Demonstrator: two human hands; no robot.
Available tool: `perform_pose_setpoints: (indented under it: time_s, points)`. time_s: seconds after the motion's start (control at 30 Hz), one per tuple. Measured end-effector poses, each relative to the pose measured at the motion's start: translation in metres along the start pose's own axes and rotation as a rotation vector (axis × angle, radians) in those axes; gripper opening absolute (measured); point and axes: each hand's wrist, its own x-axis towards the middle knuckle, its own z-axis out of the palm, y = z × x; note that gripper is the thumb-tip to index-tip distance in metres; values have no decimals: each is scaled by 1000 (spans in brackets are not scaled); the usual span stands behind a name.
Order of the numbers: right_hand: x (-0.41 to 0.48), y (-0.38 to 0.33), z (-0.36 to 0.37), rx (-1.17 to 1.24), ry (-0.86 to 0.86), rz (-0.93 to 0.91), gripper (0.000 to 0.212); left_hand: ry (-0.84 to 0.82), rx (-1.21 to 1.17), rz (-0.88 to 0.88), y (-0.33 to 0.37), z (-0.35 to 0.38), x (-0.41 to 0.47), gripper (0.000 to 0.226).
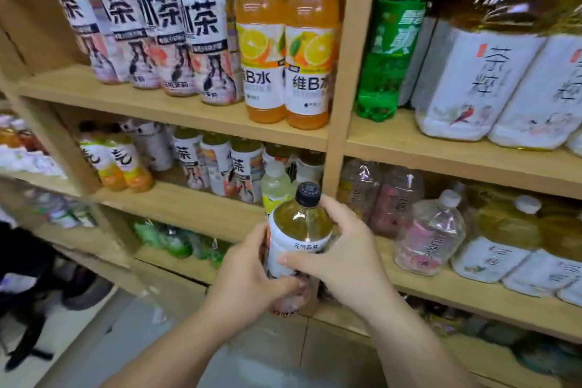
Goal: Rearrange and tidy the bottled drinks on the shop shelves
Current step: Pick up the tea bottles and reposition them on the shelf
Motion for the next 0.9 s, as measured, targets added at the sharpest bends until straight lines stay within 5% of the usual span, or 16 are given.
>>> perform_pose_setpoints:
  time_s: [0.2,0.37,0.9]
  points:
    - [33,-1,53,88,-165,123,64,-22,-33,-30,-56,-49,28,78]
    - [72,-13,120,96,-102,262,71,-191,-82,-37,-103,-114,84,79]
    - [157,-11,158,-454,13,262,33,-371,-187,-103,-181,-112,186,83]
